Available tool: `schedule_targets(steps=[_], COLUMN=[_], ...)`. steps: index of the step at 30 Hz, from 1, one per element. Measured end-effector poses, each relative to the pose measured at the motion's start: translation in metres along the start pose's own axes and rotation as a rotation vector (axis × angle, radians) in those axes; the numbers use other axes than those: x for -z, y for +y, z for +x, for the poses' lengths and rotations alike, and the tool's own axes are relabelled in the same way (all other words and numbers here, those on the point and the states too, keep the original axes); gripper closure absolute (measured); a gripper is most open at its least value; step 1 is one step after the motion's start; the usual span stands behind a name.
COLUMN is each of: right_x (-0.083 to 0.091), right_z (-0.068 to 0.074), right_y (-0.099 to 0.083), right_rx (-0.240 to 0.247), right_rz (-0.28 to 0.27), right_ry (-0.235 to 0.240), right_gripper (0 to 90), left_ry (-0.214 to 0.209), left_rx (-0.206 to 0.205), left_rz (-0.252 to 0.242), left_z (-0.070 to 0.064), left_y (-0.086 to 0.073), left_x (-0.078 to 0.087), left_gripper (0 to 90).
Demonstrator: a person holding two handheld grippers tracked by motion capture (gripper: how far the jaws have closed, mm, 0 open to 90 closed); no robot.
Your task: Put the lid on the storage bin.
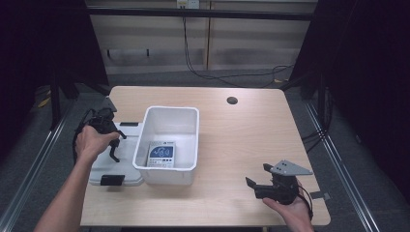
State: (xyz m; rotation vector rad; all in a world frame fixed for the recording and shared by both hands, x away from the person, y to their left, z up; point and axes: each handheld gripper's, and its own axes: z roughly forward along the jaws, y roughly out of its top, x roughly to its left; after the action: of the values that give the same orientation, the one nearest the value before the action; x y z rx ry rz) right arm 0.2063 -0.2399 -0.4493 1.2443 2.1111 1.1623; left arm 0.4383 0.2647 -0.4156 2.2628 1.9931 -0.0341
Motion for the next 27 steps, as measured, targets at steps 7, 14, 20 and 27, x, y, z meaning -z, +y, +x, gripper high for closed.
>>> schedule_targets(steps=[7, 14, 20, 27], right_x=[-0.0001, -0.0011, -0.0017, -0.0012], right_z=[-0.0002, 0.0001, 0.0009, 0.0007], right_y=[0.0001, 0.0002, 0.0006, 0.0008], right_rx=[0.003, 0.007, 0.015, 0.016], right_rz=[0.002, 0.007, 0.01, 0.005], right_ry=[0.001, 0.004, 0.01, 0.009], right_gripper=[19.4, 19.7, 21.3, 21.7], left_ry=[-0.004, -0.014, -0.001, 0.004], left_rx=[-0.004, 0.011, 0.012, 0.007], left_rz=[0.005, 0.005, 0.01, 0.012], left_z=[-0.0024, -0.0029, -0.0058, -0.0073], left_y=[0.002, 0.0061, 0.0073, 0.0067], left_x=[-0.0016, -0.0029, -0.002, 0.0], left_gripper=[82.5, 82.5, 83.5, 84.4])
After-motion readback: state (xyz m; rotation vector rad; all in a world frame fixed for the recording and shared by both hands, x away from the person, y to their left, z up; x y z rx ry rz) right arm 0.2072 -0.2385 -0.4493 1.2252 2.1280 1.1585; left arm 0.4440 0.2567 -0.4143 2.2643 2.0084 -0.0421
